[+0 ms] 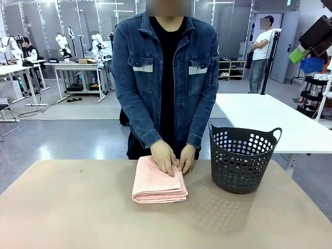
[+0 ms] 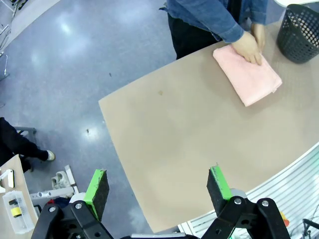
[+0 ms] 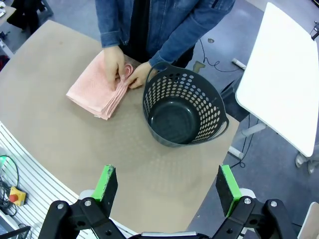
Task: Fold the towel.
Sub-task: Pick up the 100 cm Hotel Towel and place it on the left side of the table.
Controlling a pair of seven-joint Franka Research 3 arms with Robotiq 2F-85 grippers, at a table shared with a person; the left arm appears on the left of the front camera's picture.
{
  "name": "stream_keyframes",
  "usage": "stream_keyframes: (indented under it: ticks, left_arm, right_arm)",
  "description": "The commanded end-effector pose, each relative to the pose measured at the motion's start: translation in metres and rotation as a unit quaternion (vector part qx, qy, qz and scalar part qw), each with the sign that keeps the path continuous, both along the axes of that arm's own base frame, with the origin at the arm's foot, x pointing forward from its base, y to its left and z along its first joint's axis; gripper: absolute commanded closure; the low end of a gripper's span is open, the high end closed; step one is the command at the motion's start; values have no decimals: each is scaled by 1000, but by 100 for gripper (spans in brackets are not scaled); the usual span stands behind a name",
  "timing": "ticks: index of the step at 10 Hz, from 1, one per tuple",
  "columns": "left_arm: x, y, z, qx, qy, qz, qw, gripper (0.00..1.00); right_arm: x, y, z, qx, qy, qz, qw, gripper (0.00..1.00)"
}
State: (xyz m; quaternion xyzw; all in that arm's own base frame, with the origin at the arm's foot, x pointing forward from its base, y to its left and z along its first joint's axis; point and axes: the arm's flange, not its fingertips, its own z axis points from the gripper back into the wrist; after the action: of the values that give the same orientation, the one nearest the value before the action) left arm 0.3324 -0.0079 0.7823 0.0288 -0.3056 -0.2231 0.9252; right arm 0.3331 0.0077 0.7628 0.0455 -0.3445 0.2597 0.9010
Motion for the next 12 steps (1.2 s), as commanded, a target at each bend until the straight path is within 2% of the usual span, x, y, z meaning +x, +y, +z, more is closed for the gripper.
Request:
stream_keyframes:
  ticks: [1, 12]
  left_arm:
    - [0, 1, 1, 3, 1, -1, 1000, 0]
    - [0, 1, 1, 3, 1, -1, 1000, 0]
  right_arm:
    - [0, -1, 0, 2, 0, -4, 1000, 0]
    - [0, -1, 0, 2, 0, -4, 1000, 0]
